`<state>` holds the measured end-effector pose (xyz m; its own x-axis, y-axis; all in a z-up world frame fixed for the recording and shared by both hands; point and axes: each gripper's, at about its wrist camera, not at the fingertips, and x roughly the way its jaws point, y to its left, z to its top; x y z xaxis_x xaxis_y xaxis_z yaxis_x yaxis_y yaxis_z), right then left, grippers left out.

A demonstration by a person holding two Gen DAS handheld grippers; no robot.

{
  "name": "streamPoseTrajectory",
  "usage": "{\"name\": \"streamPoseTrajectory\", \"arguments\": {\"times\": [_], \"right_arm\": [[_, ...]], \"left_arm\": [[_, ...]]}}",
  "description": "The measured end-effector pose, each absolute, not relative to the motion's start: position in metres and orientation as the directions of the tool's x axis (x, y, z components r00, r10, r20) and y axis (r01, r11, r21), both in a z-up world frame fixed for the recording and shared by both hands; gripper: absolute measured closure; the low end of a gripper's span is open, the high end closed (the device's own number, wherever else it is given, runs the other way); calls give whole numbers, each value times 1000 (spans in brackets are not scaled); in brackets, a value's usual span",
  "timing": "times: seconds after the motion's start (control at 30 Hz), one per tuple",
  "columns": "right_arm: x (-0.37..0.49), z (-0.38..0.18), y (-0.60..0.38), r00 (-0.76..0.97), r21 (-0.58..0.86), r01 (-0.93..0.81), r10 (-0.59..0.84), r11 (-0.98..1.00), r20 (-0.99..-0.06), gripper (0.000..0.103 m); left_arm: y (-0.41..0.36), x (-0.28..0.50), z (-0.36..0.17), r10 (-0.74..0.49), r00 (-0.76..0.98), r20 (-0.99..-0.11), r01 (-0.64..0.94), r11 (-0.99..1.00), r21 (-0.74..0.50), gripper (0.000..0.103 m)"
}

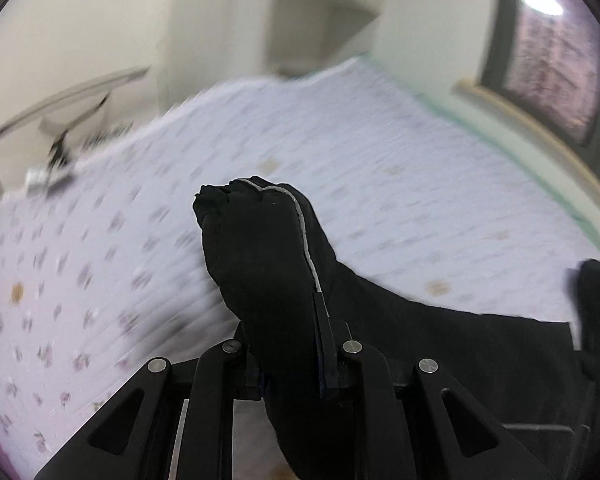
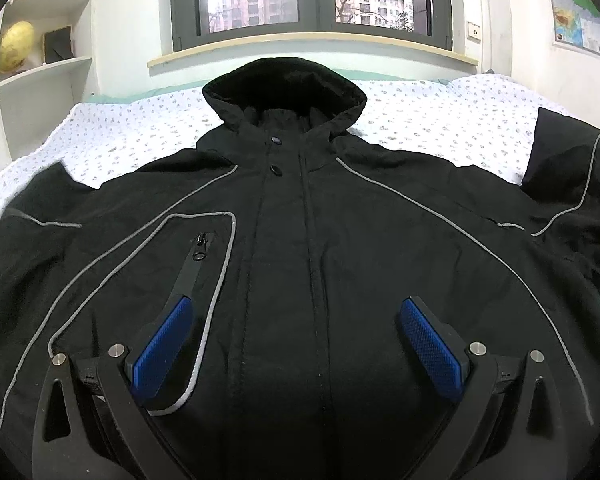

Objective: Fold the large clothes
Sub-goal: 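Lift the sleeve with the left gripper and fold it across the jacket body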

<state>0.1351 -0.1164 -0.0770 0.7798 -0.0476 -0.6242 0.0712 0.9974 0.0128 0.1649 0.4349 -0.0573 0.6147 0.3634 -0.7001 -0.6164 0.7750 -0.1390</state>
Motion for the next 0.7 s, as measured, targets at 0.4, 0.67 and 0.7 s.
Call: {"name": "streamPoseTrajectory", "arguments": {"times": [0.4,0.67,0.7], "right_arm": [[138,-79,-117,777,13,72,-48,997,-628,0],[125,-59,-133,784,93,95,-17,991,-621,0],[122,-53,-136,779,113,93,-2,989,-627,0]], "left_arm": [[401,139,-30,154,816,-557,-386,862,-328,86],[228,136,64,-151,901,-406,28,956,-293,86],[206,137,69,-193,896,-400,77,955,-288,86]]}}
